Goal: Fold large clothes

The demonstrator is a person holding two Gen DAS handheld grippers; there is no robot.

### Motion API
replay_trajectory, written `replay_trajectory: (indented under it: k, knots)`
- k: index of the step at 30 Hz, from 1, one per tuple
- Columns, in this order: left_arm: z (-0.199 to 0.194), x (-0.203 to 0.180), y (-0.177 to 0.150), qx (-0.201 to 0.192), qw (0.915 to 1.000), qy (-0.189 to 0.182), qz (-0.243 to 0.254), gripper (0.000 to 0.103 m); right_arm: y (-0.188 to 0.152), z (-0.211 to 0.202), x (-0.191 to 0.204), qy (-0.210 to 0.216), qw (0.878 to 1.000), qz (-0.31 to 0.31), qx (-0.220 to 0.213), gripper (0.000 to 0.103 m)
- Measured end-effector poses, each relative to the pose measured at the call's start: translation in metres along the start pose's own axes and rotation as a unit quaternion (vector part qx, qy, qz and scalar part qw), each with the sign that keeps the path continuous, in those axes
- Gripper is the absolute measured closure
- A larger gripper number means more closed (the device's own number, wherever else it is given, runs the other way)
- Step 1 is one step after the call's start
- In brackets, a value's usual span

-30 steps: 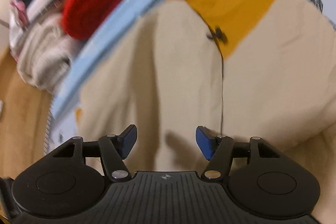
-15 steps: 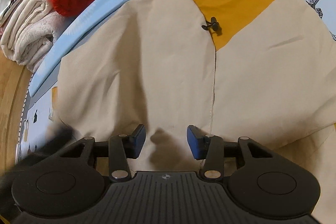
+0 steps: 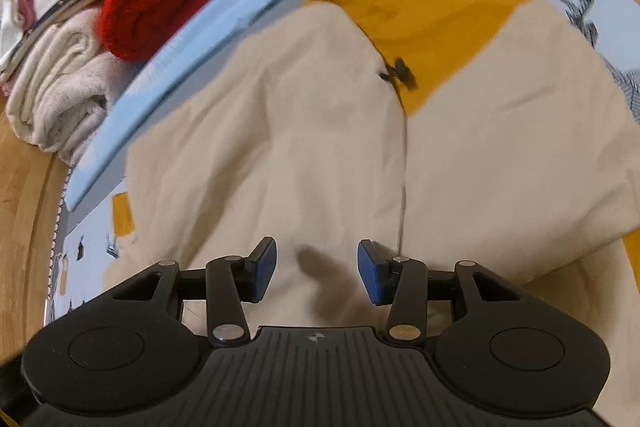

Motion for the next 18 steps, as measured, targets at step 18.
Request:
replay_trajectory:
  k: [18]
  knots:
    - [-0.181,0.011,0.008,-0.217,0.9752,-0.041,0.018,0.078,-0.012,-0.151,0.044,-0.011,0.948,-0.193,-0.255,0.056]
Point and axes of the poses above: each gripper's, at about its wrist camera, not at the fingertips, and z roughly the way its jaws point, x to its left, y to its top, the point moved 3 cm from there along z, roughly the way its jaws point, and after that the axes turned 3 degrees about -y, right-handed, at the moved point
